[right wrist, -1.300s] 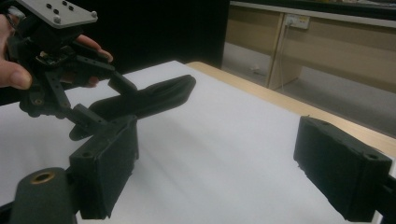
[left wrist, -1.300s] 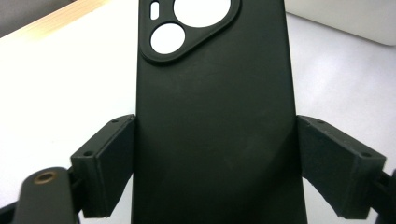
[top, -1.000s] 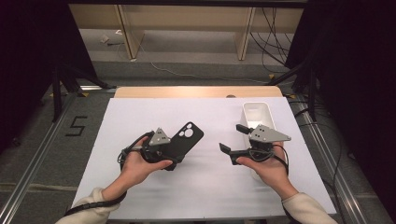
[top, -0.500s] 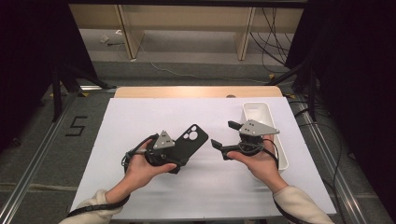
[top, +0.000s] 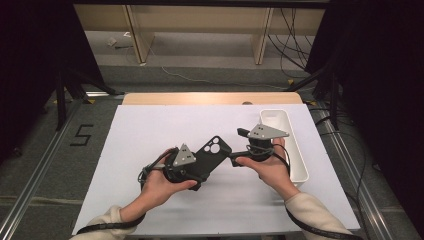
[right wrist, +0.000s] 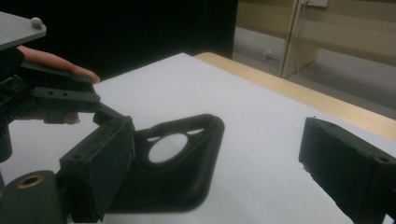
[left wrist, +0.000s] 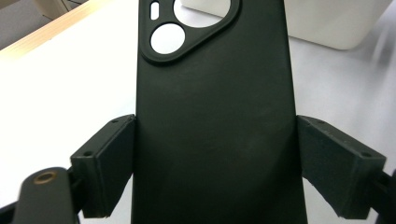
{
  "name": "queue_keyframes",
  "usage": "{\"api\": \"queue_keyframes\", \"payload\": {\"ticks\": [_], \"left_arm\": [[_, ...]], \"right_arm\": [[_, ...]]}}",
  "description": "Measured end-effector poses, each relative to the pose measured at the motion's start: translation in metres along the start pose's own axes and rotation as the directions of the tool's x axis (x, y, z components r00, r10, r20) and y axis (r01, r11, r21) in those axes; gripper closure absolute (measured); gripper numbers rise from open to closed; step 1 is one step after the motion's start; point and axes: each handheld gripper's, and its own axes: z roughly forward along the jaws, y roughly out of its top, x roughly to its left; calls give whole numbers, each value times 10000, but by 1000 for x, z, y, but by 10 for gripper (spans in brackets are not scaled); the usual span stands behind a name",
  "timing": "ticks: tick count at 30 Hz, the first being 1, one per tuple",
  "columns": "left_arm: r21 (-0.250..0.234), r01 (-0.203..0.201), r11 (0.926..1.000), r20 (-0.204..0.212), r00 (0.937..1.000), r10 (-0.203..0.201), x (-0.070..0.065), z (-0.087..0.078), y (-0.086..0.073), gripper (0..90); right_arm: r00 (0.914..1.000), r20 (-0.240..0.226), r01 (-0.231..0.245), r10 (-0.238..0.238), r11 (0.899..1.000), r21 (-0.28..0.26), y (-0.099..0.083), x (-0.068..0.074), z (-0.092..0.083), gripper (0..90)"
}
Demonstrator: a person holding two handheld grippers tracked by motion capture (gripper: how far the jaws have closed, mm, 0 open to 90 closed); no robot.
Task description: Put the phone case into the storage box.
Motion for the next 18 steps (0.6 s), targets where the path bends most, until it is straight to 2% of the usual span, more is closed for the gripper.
{"api": "queue_keyframes", "payload": {"ticks": [11, 12, 18], "left_arm": [[-99, -158, 9998, 75, 9998, 158, -9, 4, 3, 151], [-87, -84, 9999, 276, 9996, 87, -10, 5, 3, 152], [-113, -110, 9999, 147, 9998, 112, -12, 5, 4, 151]], "right_arm": [[9996, -185, -208, 215, 9989, 411, -1, 0, 15, 153], [9995, -205, -227, 236, 9988, 441, -2, 0, 16, 153], [9989, -282, -355, 373, 9974, 625, -4, 0, 21, 160]]}}
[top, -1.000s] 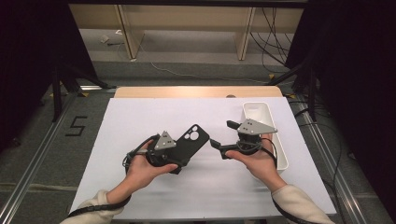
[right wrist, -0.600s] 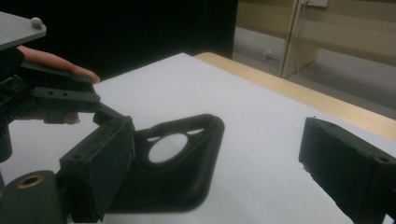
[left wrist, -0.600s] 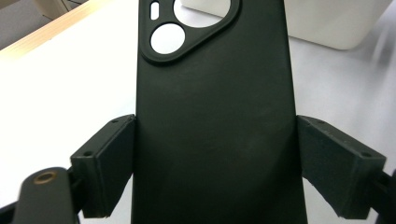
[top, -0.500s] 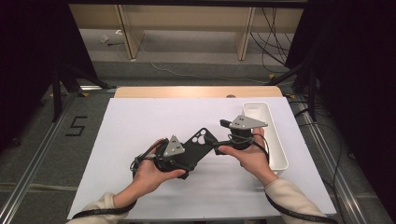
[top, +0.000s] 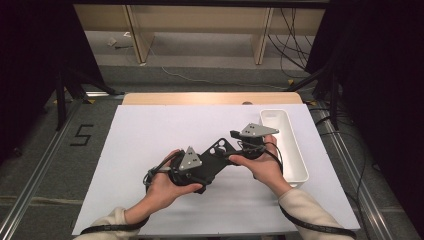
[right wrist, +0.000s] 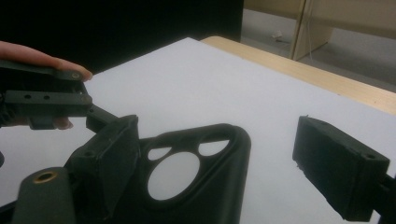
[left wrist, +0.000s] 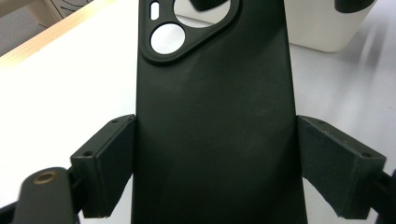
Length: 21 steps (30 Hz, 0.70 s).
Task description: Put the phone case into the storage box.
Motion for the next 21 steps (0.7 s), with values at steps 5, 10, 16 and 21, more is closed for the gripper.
{"api": "queue_keyframes", "payload": {"ticks": [5, 10, 16, 21], "left_arm": [[-6, -78, 10000, -45, 10000, 78, 0, 0, 0, 151], [-49, -96, 9999, -68, 9999, 96, 0, 0, 1, 151], [-108, -105, 9999, -123, 9999, 104, 1, -1, 2, 151], [-127, -146, 9998, -148, 9998, 144, 1, -1, 2, 151]], "right_arm": [[9999, -55, -87, 88, 9999, 116, 0, -1, 3, 165], [9999, -71, -116, 117, 9998, 137, 0, 0, 4, 169], [9997, -193, -150, 155, 9996, 252, -2, 1, 7, 185], [9995, -211, -244, 251, 9991, 336, -2, 0, 8, 207]]}}
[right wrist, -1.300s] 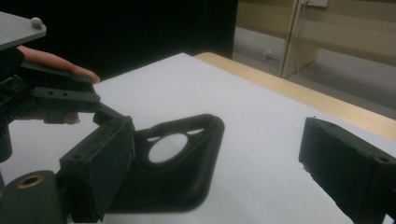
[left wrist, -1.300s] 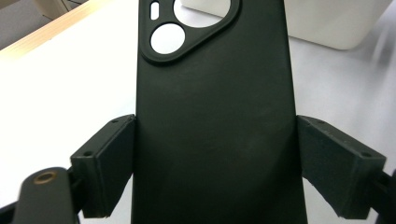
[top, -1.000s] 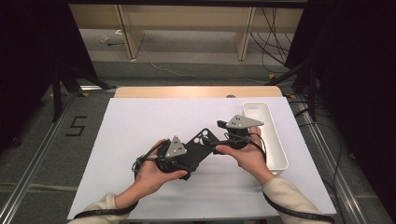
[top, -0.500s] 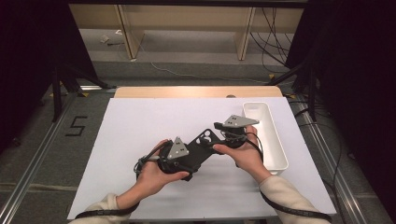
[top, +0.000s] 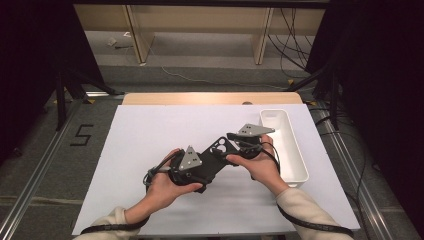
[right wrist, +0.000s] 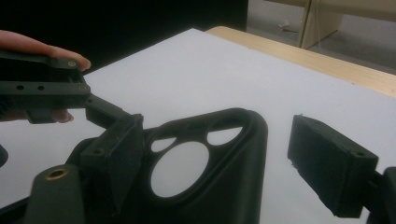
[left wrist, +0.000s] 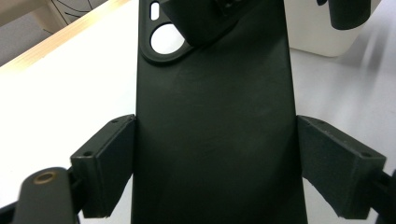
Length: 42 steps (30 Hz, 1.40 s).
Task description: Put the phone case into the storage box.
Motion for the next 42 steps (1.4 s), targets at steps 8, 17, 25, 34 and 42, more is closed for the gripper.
{"api": "queue_keyframes", "payload": {"ticks": [8, 17, 25, 34, 42], "left_arm": [[-25, -7, 10000, -33, 10000, 7, 0, 0, 0, 152], [-64, -29, 10000, -43, 10000, 28, 0, 0, 0, 151], [-15, -51, 10000, -55, 10000, 51, 0, 1, -1, 150], [-149, -280, 9995, -194, 9994, 277, 1, 2, 0, 146], [-313, -306, 9990, -188, 9994, 301, -1, 1, -1, 271]], "right_arm": [[9993, -189, -321, 321, 9995, -2, 0, -1, 1, 274], [9962, -496, -721, 720, 9974, 8, -1, -2, 2, 352], [9925, -515, -1114, 1106, 9937, -115, 0, -6, -1, 465], [9835, -961, -1591, 1533, 9857, -563, 7, -8, -6, 617], [9715, -1594, -1916, 1753, 9770, -935, 19, -2, -16, 780]]}}
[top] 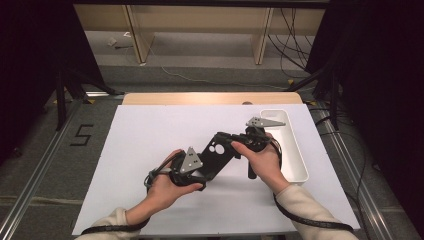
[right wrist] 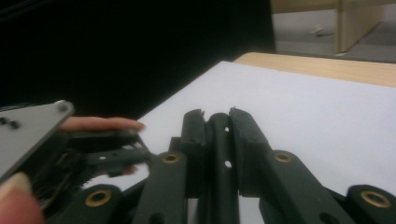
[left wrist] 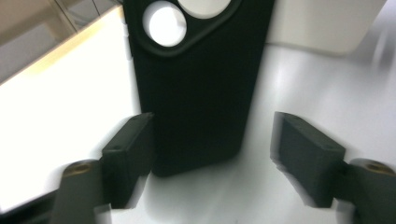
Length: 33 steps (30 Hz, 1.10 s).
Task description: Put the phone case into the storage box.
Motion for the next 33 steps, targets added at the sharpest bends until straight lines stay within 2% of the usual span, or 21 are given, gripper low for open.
{"api": "queue_keyframes", "payload": {"ticks": [1, 2, 3, 5, 7, 10, 13, 19, 27, 33], "left_arm": [[-23, 42, 10000, 3, 10000, -42, 2, 0, 1, 218], [-109, 146, 9998, -18, 9999, -146, 3, -1, 0, 203], [-147, 202, 9997, -15, 9998, -202, 4, -1, 0, 202], [-152, 285, 9995, 7, 9996, -285, 6, -3, -1, 198], [-225, 397, 9990, 34, 9992, -396, 9, -4, -2, 194], [-337, 545, 9979, 117, 9985, -542, 13, -4, -4, 187], [-556, 559, 9969, 374, 9978, -539, 17, -5, -8, 171], [-553, 622, 9965, 360, 9975, -603, 23, -5, -12, 165], [-562, 563, 9968, 448, 9975, -538, 22, -4, -12, 172], [-617, 523, 9967, 506, 9975, -492, 22, -5, -12, 172]], "right_arm": [[9987, 271, 424, -425, 9991, 50, 2, 2, -1, 781], [9982, 293, 525, -523, 9986, -76, 4, 3, -4, 782], [9995, 78, 293, -292, 9994, -184, 6, 3, -5, 782], [9993, 16, 373, -373, 9989, -269, 11, 4, -9, 782], [9952, 262, 953, -947, 9952, -231, 15, 7, -13, 782], [9943, 188, 1056, -1051, 9941, -258, 17, 7, -15, 782], [9918, 239, 1258, -1256, 9920, -84, 17, 7, -15, 781], [9892, 154, 1455, -1456, 9893, 102, 17, 5, -15, 781], [9797, -60, 2003, -2002, 9788, 436, 17, 3, -16, 781], [9709, -39, 2391, -2393, 9692, 582, 19, 2, -18, 780]]}}
